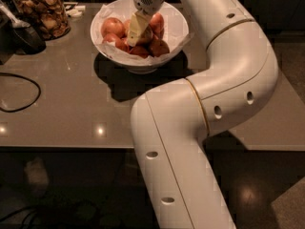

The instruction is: Pick apple from white bowl

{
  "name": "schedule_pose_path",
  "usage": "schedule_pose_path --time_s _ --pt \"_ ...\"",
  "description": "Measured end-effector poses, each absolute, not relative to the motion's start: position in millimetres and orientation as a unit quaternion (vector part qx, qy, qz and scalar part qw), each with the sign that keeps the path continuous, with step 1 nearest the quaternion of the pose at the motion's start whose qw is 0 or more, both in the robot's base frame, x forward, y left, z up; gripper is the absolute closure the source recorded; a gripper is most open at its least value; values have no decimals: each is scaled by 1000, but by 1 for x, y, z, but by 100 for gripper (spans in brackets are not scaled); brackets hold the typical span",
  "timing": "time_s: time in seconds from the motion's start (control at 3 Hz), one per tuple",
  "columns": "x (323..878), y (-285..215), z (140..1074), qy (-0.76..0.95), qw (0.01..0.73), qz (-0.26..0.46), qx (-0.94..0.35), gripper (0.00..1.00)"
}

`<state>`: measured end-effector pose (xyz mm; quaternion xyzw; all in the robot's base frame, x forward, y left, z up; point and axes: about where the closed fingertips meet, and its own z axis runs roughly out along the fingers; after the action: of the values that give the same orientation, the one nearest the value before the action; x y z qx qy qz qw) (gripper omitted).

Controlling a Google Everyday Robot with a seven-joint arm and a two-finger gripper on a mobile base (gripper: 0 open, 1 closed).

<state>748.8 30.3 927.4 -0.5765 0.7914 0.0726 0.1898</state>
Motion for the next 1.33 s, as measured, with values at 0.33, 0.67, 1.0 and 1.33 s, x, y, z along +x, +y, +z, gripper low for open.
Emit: schedule_pose_path --time_s 0.33,0.67,1.0,1.33 --pt "749 30 927 791 190 73 -576 51" --pt "749 30 927 791 190 73 -576 75" --pt "749 30 927 791 190 73 -576 97" --pt "749 30 927 791 190 73 -576 100"
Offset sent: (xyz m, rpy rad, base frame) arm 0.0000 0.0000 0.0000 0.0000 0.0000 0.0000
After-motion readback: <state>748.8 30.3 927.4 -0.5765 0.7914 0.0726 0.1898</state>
